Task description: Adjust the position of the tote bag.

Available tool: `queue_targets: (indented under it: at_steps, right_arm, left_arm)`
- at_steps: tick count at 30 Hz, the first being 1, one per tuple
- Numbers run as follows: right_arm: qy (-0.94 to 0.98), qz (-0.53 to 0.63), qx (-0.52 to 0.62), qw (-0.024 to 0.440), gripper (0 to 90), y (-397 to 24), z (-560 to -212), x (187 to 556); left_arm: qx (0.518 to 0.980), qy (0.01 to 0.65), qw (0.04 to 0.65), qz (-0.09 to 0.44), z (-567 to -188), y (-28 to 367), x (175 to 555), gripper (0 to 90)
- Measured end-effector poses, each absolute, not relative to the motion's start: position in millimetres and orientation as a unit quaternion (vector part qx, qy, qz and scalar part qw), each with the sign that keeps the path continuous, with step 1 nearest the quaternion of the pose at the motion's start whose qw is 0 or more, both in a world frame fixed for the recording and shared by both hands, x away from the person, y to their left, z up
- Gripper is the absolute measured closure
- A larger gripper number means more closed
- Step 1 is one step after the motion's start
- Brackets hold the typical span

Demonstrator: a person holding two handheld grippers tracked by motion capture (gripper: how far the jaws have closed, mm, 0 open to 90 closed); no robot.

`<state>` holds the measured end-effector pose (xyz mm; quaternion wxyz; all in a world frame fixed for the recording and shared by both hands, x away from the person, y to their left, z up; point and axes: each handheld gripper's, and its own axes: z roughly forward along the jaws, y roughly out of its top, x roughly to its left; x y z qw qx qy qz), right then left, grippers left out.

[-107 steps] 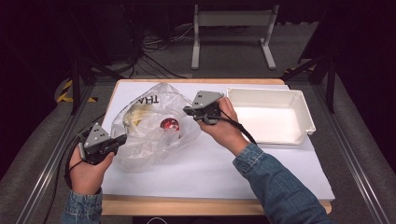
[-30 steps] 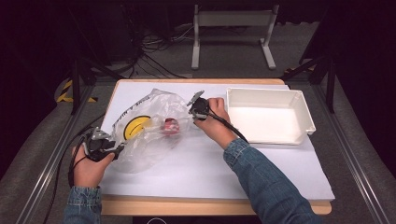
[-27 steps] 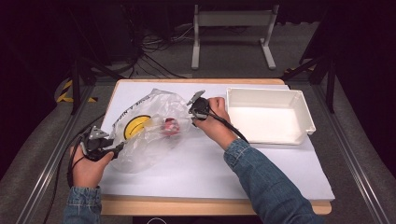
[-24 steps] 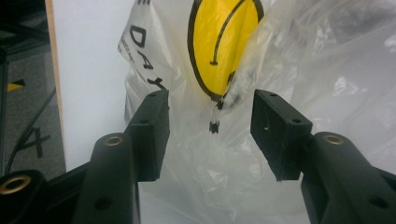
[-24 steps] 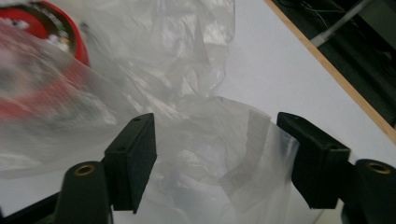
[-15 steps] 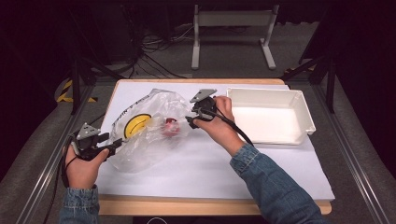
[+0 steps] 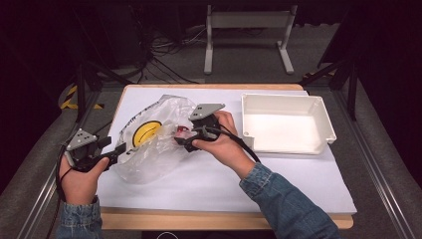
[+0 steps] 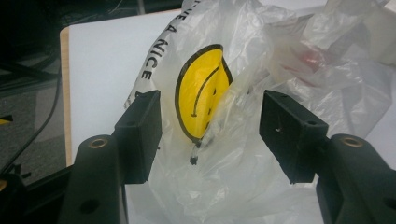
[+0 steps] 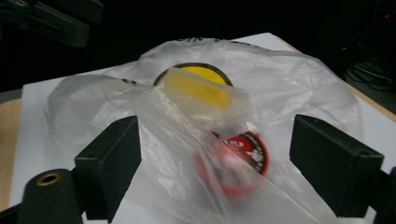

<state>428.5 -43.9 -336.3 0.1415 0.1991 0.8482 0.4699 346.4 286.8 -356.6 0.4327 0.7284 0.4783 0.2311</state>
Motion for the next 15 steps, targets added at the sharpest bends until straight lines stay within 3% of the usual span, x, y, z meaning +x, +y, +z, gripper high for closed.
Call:
queue_targets:
  at_steps: [11,13,15]
  right_arm:
    - [0.867,0.462,0.162,0.089,19.9,-7.2,-361.3,436.7]
    - [0.875,0.452,0.157,0.081,26.6,-6.3,-364.7,436.9]
    - [0.884,0.439,0.145,0.066,40.3,-7.1,-367.0,434.8]
  left_arm:
    - [0.731,0.474,0.435,0.228,-354.9,285.2,344.4,39.3]
    - [0.731,0.473,0.437,0.227,-354.8,285.4,344.2,39.3]
    - [0.731,0.473,0.436,0.226,-354.8,285.0,344.3,39.2]
